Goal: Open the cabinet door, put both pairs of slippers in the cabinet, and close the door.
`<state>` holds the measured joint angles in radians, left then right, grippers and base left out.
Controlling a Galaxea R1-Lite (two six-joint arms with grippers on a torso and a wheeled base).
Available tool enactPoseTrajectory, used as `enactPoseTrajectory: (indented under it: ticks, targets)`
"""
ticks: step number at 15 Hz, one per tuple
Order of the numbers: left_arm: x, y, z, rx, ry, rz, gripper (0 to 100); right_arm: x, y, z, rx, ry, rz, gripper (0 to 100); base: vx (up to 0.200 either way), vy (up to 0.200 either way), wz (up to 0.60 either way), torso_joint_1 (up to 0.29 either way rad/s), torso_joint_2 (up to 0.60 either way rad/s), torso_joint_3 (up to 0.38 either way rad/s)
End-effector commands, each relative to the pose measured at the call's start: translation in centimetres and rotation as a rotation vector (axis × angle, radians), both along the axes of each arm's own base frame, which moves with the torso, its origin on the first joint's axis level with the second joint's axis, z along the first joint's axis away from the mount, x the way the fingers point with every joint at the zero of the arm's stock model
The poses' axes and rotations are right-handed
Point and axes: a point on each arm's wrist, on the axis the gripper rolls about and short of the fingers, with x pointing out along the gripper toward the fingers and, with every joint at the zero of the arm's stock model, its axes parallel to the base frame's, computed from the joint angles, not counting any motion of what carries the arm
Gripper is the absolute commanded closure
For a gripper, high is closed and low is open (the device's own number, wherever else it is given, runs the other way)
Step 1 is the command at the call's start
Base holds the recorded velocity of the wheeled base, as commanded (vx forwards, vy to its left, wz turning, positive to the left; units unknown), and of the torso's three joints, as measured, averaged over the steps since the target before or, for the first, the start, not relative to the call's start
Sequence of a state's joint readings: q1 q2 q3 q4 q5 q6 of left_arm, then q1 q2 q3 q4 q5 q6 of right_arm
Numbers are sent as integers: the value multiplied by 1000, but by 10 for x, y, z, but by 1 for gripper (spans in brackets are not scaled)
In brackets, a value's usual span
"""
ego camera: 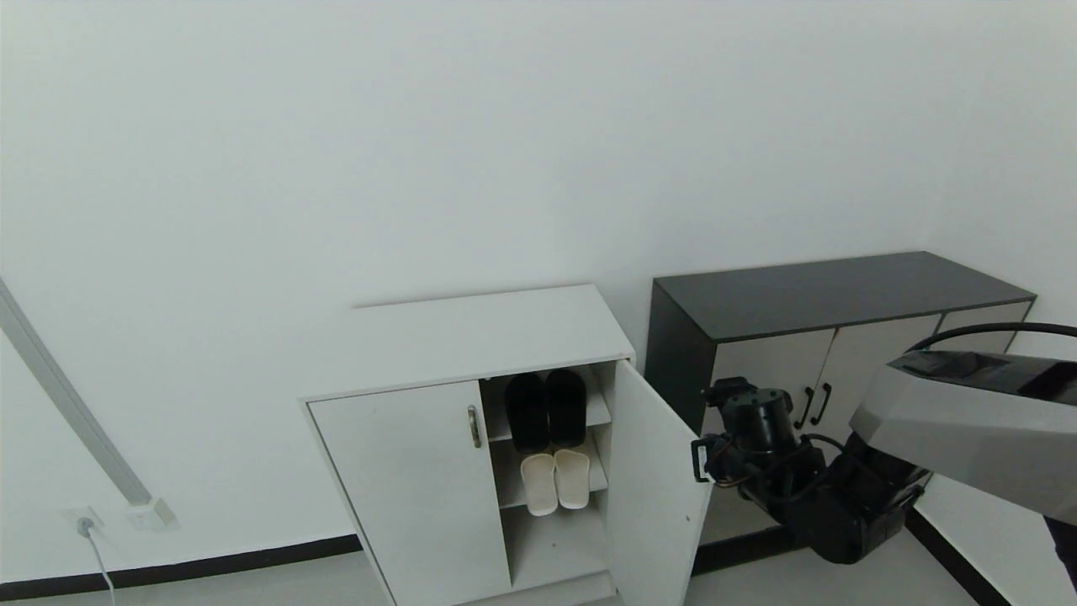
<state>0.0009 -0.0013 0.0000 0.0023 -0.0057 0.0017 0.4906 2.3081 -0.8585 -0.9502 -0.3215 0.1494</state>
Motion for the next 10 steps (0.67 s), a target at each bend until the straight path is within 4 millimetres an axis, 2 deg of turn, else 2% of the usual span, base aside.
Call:
enactPoseTrajectory:
  ticks: [1,3,6,10]
  targets:
    - [0,0,0,0,2,0,100,-19,24,2,31,8,63,100,0,0,0,0,0,0]
    - [0,0,0,0,2,0,100,-28,36,8,53,-1,95,100,0,0,0,0,0,0]
    - [0,0,0,0,2,0,100,-41,42,19,74,-32,128,100,0,0,0,0,0,0]
    - [0,0,0,0,2,0,100,-53,44,18,71,-56,187,100,0,0,0,0,0,0]
